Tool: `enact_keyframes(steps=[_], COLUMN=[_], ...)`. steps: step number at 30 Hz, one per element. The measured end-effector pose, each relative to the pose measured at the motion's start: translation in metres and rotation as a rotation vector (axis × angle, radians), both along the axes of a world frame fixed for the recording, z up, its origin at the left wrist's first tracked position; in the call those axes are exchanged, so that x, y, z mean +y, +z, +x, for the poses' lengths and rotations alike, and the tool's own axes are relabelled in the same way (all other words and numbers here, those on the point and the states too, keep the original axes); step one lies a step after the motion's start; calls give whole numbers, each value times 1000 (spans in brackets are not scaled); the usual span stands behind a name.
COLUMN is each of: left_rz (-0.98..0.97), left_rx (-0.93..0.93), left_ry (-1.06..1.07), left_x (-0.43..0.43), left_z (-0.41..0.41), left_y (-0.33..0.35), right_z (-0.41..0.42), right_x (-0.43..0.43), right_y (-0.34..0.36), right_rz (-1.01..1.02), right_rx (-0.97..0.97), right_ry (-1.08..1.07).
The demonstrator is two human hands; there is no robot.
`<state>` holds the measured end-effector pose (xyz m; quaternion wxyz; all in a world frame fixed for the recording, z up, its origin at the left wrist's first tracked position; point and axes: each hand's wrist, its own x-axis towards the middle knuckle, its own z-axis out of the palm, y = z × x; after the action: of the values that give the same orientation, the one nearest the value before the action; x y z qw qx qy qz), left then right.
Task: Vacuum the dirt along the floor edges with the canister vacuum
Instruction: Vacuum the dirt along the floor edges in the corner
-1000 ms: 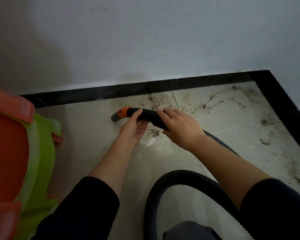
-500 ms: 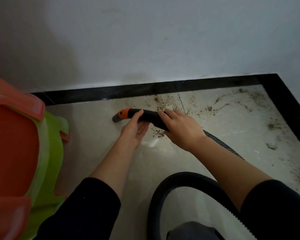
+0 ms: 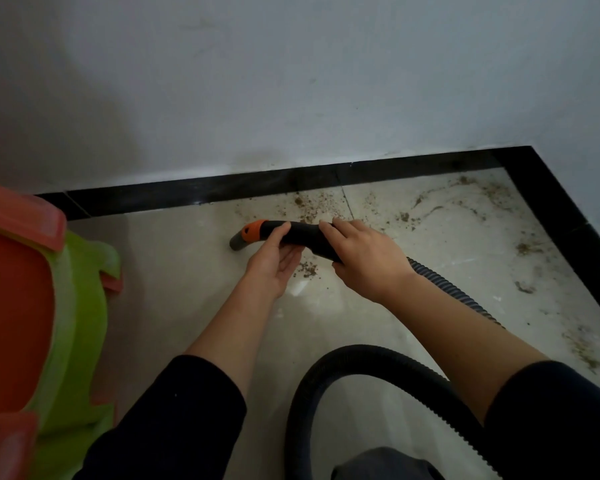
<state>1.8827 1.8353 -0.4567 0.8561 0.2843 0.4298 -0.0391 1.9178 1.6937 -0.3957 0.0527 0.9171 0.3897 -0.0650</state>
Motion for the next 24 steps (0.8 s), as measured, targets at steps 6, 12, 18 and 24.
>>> enact_keyframes(steps=[6, 12, 18, 24], left_rz=[23, 44, 70, 80], left_rx=[4, 5, 16, 26], left_ry=[-36, -32, -3, 30], left_x=[-7, 0, 9, 17], left_z=[7, 7, -3, -8], left_y=[3, 5, 4, 6], right_z=[3, 2, -3, -6], right_x=[-11, -4, 6, 17], right_y=[-1, -5, -7, -7], right_rz=[28, 47, 50, 60], right_rx=[-2, -16, -21, -39], right_ry=[-27, -36, 10, 38])
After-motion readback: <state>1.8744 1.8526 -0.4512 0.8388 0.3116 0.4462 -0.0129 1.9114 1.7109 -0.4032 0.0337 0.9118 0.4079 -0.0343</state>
